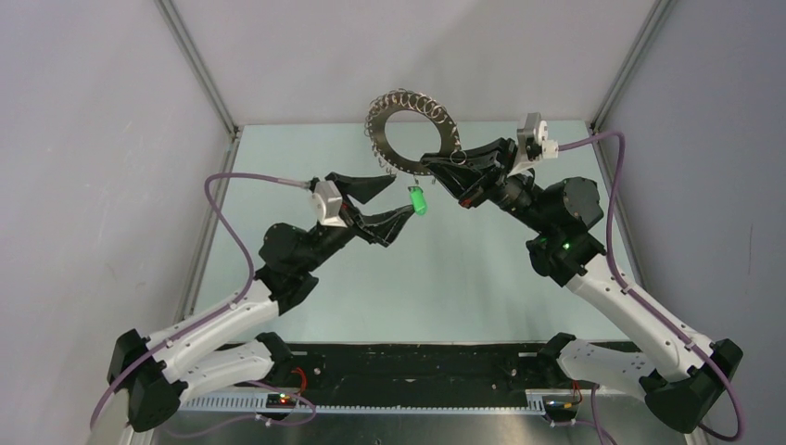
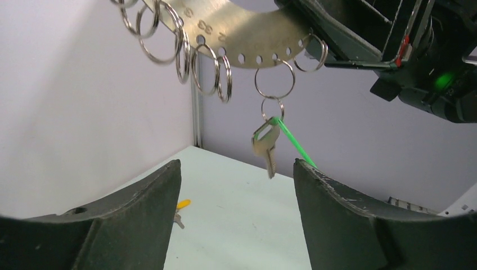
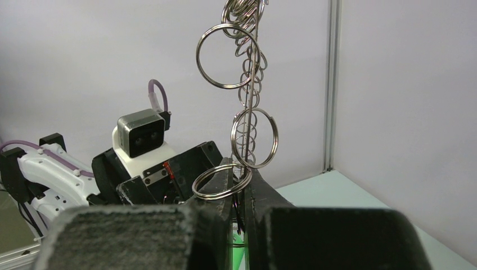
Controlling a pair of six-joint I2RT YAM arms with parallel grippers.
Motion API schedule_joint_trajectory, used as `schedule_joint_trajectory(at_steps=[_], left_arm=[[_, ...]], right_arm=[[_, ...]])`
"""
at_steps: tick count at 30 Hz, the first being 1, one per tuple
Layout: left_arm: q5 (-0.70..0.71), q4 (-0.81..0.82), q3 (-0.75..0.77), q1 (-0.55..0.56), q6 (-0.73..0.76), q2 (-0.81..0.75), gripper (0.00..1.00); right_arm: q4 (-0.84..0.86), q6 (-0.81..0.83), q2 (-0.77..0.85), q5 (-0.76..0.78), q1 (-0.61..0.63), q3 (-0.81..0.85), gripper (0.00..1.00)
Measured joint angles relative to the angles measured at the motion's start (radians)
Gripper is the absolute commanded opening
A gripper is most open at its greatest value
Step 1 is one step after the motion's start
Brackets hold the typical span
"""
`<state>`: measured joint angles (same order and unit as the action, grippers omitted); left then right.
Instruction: Remove the keys from the keyring
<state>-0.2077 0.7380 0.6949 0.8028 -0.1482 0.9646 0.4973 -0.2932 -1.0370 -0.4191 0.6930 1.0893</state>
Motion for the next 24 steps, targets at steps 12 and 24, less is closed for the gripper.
schedule_joint_trajectory(at_steps=[12,24], left_arm=[[-0.066,0.001,-0.022,0.0,-0.001,-0.022,0.8],[-0.112,0.001,-0.021,0.0,0.0,-0.013,0.82]], right_arm=[[-0.013,0.007,0.0,0.0,0.0,0.001,0.0],[-0.016,0.017,0.0,0.0,0.0,0.001,0.0]])
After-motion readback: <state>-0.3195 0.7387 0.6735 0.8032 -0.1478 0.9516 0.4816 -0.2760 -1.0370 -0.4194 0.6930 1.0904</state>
